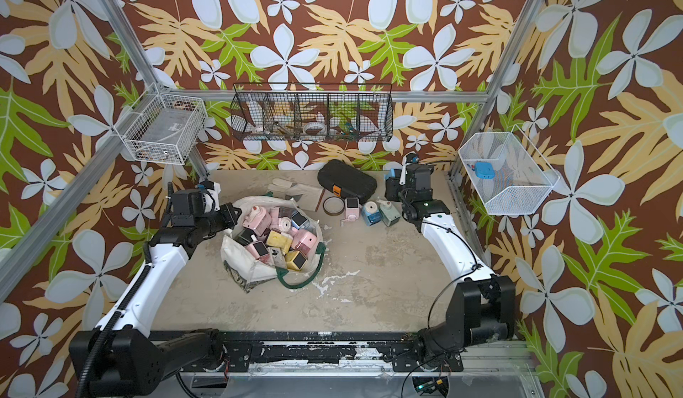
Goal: Take out the pencil sharpeners from the tote bags
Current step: Place the pencil sharpener at the center of the board.
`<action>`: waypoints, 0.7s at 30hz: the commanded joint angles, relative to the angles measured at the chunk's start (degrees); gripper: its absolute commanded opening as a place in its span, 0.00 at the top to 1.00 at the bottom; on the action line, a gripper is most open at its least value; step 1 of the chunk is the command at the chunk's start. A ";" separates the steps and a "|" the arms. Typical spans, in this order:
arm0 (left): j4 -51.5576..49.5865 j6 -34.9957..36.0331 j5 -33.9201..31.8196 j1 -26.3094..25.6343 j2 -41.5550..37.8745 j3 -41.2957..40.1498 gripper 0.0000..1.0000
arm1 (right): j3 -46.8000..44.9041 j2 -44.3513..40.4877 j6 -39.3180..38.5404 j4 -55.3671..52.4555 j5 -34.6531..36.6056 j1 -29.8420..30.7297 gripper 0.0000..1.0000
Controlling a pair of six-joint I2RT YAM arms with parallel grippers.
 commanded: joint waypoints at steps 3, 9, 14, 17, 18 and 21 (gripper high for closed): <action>3.68 -0.40 0.57 0.12 -0.56 0.37 1.00 | 2.10 5.00 3.18 1.34 1.07 -5.18 0.67; 3.72 -0.36 0.74 0.15 -0.57 0.41 1.00 | 7.33 13.44 0.82 -1.99 4.29 -5.76 0.68; 3.71 -0.44 0.73 0.07 -0.65 0.47 1.00 | 7.89 19.11 -0.40 -2.75 5.91 -6.88 0.67; 3.71 -0.37 0.75 0.07 -0.57 0.45 1.00 | 6.59 21.49 -0.24 -1.49 4.17 -7.39 0.67; 3.76 -0.41 0.76 0.07 -0.65 0.45 1.00 | 6.65 22.40 -0.20 -1.63 3.91 -7.46 0.67; 3.71 -0.38 0.76 0.11 -0.66 0.41 1.00 | 7.06 24.92 -0.37 -2.09 2.61 -7.39 0.67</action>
